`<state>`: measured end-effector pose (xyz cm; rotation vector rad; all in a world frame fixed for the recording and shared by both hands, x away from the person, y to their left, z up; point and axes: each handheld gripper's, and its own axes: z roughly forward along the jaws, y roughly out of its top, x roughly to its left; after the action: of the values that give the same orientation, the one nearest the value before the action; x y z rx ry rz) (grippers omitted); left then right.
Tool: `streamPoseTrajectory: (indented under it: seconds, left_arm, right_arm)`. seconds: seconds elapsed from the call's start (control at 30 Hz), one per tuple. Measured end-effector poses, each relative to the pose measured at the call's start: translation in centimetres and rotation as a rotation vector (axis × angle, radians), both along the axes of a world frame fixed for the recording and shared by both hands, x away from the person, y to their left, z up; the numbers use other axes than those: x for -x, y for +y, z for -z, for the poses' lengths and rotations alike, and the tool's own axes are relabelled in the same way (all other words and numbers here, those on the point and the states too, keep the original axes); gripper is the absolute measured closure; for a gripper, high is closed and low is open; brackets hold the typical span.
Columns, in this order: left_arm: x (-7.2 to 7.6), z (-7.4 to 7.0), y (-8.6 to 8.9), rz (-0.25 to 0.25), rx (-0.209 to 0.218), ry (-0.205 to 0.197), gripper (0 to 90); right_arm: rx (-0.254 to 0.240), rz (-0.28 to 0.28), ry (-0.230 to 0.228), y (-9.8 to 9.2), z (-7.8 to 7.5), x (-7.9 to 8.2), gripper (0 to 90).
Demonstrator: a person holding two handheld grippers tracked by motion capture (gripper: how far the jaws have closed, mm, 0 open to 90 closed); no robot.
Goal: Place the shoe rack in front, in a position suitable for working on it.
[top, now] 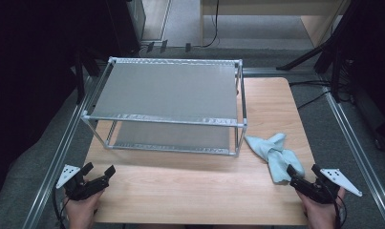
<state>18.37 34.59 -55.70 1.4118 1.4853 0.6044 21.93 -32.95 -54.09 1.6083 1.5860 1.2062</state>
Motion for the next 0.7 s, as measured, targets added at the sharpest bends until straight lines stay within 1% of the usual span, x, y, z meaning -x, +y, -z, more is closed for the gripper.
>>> streamPoseTrajectory:
  seconds: [0.07,0.1,0.13,0.17,0.2,0.23,0.27,0.3,0.33,0.37,0.47,0.53,0.6,0.63,0.67,0.7]
  left_arm:
    - [0.0,-0.1,-0.1,-0.002,-0.007,0.002,0.2]
    - [-0.2,-0.2,-0.2,-0.003,-0.014,0.015,0.2]
    - [-0.3,-0.3,-0.4,-0.017,-0.037,0.036,0.3]
    - [-0.3,-0.3,-0.4,-0.017,-0.037,0.036,0.3]
    - [-0.7,-0.6,-1.0,-0.037,-0.081,0.069,0.3]
    - [-0.7,-0.6,-1.0,-0.037,-0.081,0.069,0.3]
    - [-0.7,-0.5,-1.3,-0.005,-0.085,0.062,0.3]
    - [-0.7,-0.5,-1.3,0.002,-0.075,0.059,0.3]
    - [-0.7,-0.4,-1.3,0.005,-0.059,0.060,0.3]
    - [-0.7,-0.4,-1.3,0.005,-0.059,0.060,0.3]
    - [-0.8,-0.4,-1.0,0.000,-0.011,0.028,0.3]
    - [-0.9,-0.4,-0.9,-0.018,-0.003,0.022,0.3]
    - [-1.0,-0.5,-0.9,-0.032,0.009,0.012,0.3]
    - [-1.0,-0.5,-0.9,-0.032,0.009,0.012,0.3]
    - [-1.3,-0.7,-0.8,-0.054,0.014,0.006,0.3]
    - [-1.5,-0.7,-0.8,-0.064,0.022,0.007,0.3]
  right_arm:
    - [-0.008,-0.007,0.004,0.2,-0.1,0.0,7.0]
    - [-0.011,-0.012,0.008,0.4,-0.2,-0.1,6.9]
    - [-0.014,-0.018,0.006,0.6,-0.4,-0.1,6.9]
    - [-0.014,-0.018,0.006,0.6,-0.4,-0.1,6.9]
    - [-0.026,-0.045,-0.012,1.1,-0.8,0.0,5.4]
    - [-0.035,-0.074,-0.019,1.3,-1.1,0.0,4.3]
    - [-0.039,-0.097,-0.027,1.5,-1.2,0.1,4.0]
    - [-0.034,-0.111,-0.034,1.8,-1.4,0.2,4.0]
    - [-0.025,-0.112,-0.032,2.1,-1.5,0.3,4.3]
    - [-0.013,-0.112,-0.033,2.4,-1.5,0.3,4.9]
    - [-0.007,-0.115,-0.040,3.2,-1.7,0.3,6.1]
    - [0.017,-0.131,-0.058,3.9,-1.9,0.2,7.6]
    - [0.024,-0.145,-0.070,4.5,-2.0,0.1,8.7]
    - [0.024,-0.145,-0.070,4.5,-2.0,0.1,8.7]
    - [0.019,-0.164,-0.074,5.3,-2.3,-0.1,8.7]
    - [0.028,-0.183,-0.080,5.7,-2.5,-0.3,8.7]
